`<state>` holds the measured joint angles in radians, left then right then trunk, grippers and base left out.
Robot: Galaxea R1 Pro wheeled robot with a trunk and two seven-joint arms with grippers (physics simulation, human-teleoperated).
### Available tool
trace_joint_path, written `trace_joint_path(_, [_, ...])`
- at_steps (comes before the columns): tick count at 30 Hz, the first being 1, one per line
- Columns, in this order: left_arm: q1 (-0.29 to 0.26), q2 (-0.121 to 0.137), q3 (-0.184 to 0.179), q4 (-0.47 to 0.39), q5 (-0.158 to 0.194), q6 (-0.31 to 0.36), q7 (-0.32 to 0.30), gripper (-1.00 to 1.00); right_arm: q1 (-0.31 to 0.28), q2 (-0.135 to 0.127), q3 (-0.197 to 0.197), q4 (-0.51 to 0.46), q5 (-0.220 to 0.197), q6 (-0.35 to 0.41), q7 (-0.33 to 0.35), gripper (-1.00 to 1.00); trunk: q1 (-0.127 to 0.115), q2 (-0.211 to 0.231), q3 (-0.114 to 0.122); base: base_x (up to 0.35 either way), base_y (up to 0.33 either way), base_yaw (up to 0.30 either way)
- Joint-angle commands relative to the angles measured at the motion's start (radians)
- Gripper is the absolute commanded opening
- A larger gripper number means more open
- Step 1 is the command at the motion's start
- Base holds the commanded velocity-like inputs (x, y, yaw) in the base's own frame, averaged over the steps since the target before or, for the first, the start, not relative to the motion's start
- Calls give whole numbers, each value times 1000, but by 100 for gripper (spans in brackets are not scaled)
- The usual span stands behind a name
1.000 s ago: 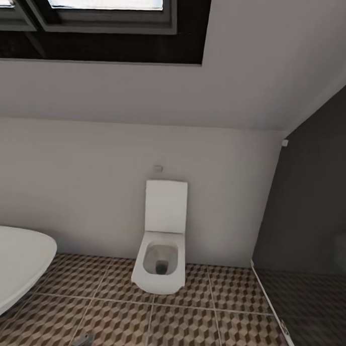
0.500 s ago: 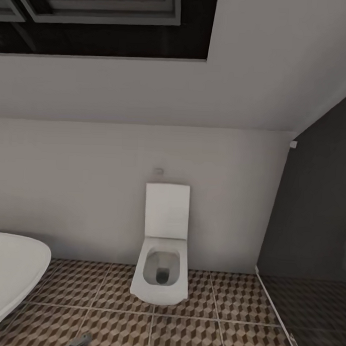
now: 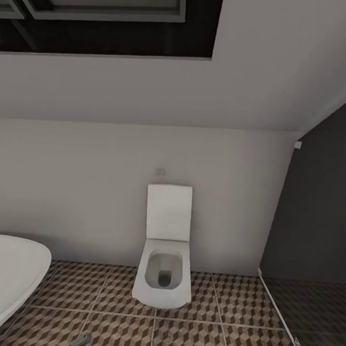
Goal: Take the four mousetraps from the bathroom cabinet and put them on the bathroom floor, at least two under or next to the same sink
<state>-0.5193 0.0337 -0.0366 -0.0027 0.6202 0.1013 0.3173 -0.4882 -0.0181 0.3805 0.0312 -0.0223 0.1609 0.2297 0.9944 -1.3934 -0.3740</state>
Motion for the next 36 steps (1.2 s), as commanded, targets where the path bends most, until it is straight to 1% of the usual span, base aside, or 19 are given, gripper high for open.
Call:
trace_joint_path(1, [-1,0,-4,0,0,4,3,-100,-1,-1,5,1,-5,2,3,-100,0,-1,-1,2,1,0])
trace_joint_path(3, [-1,0,-4,-1,-7,3,1,-100,-2,-4,4,1,-5,5,6,-100,0,-1,-1,1,0,0])
trace_joint_path(4, [-1,0,-5,-3,-13,2,-3,-100,-2,-15,0,1,-5,6,10,-100,0,-1,-1,0,0,0])
trace_joint_path(9, [-1,9,-7,-13,-23,4,-15,-100,-2,-101,-53,-5,-39,16,8,-100,0,-1,-1,0,0,0])
trace_joint_path(11, [-1,33,-7,-34,-27,9,-24,-100,-3,-137,-69,-18,-58,18,4,-100,0,-1,-1,0,0,0])
trace_joint_path(12, [-1,54,-6,-64,-30,15,-31,-100,-3,-157,-75,-36,-69,23,-3,-100,0,-1,-1,0,0,0])
trace_joint_path(15, [-1,104,-5,-164,-36,48,-42,-100,-4,-189,-82,-96,-82,46,-34,-100,0,-1,-1,0,0,0])
trace_joint_path(17, [-1,142,-5,-288,-40,142,-48,-100,-4,-209,-96,-176,-93,91,-97,-100,0,-1,-1,0,0,0])
trace_joint_path(20, [-1,160,-5,-426,-43,262,-50,-100,-4,-218,-135,-261,-115,140,-175,-100,0,-1,-1,0,0,0])
trace_joint_path(22, [-7,169,-5,-615,-49,389,-50,-100,-5,-218,-192,-332,-140,186,-256,-100,0,-1,-1,0,0,0])
trace_joint_path(23, [-9,169,-5,-656,-58,410,-48,-100,-14,-216,-201,-342,-144,191,-269,-100,0,-1,-1,0,0,0])
trace_joint_path(24, [-11,170,-5,-671,-66,418,-47,-100,-21,-215,-205,-345,-145,193,-274,-100,0,-1,-1,0,0,0])
trace_joint_path(25, [-15,170,-5,-693,-106,432,-51,-100,-51,-210,-214,-351,-149,192,-283,-100,0,-1,-1,0,0,0])
trace_joint_path(26, [-15,169,-5,-694,-121,434,-52,-100,-60,-209,-218,-352,-149,190,-286,-100,0,-1,-1,0,0,0])
trace_joint_path(28, [-19,161,-7,-674,-180,436,-62,-100,-87,-204,-247,-354,-151,174,-296,-100,0,-1,-1,0,0,0])
trace_joint_path(31, [-28,123,-18,-663,-259,437,-81,-100,-114,-202,-284,-357,-152,155,-322,-100,0,-1,-1,0,0,0])
trace_joint_path(32, [-31,107,-20,-665,-297,436,-87,-100,-128,-200,-292,-357,-153,148,-333,-100,0,-1,-1,0,0,0])
trace_joint_path(33, [-32,97,-21,-665,-326,436,-91,-100,-137,-190,-295,-358,-153,136,-341,-100,0,-1,-1,0,0,0])
trace_joint_path(36, [-33,88,-22,-668,-355,441,-92,-100,-144,-173,-298,-356,-153,103,-365,-100,0,-1,-1,0,0,0])
